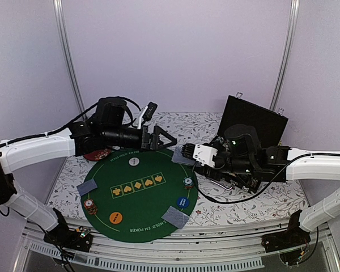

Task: Distribute texas hold em gaming equipment
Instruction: Pick up the poker card from the face-down deck piles.

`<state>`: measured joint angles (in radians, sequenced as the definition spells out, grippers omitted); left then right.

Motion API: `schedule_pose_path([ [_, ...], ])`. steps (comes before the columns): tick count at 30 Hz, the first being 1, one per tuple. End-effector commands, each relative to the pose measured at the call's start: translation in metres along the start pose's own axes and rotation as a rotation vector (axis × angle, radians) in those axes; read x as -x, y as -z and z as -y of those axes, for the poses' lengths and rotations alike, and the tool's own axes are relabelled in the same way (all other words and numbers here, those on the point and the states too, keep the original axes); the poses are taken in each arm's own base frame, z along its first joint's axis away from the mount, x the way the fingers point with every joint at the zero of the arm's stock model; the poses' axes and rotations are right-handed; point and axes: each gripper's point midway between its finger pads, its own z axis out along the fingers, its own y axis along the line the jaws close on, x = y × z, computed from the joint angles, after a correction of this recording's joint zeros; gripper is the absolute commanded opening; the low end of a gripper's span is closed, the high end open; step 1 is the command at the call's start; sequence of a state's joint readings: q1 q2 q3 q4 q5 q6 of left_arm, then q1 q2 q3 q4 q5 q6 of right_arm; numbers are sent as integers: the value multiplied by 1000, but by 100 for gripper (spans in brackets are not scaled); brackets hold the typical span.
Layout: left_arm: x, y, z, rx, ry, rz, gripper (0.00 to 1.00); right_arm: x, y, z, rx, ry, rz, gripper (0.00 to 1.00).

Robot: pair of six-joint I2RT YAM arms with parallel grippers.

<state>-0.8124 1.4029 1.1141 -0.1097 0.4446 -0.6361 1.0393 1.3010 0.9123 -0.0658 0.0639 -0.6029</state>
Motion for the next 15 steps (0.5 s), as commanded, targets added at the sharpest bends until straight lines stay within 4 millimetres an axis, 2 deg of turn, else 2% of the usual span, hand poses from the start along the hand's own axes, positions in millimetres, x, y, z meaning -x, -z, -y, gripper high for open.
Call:
schedule_pose_path([
  [1, -11, -13, -1, 19, -9, -52, 96, 26, -4, 5, -4, 0, 79, 44],
  [8, -23, -23, 7, -23, -19, -107, 94, 27, -6, 4, -2, 1, 82, 44],
  [11, -24, -19, 8, -24, -27, -104, 85, 27, -5, 3, -3, -1, 82, 44],
  [15, -25, -13, 7, -6, -39, -98, 66, 26, -4, 4, -9, 1, 79, 44],
])
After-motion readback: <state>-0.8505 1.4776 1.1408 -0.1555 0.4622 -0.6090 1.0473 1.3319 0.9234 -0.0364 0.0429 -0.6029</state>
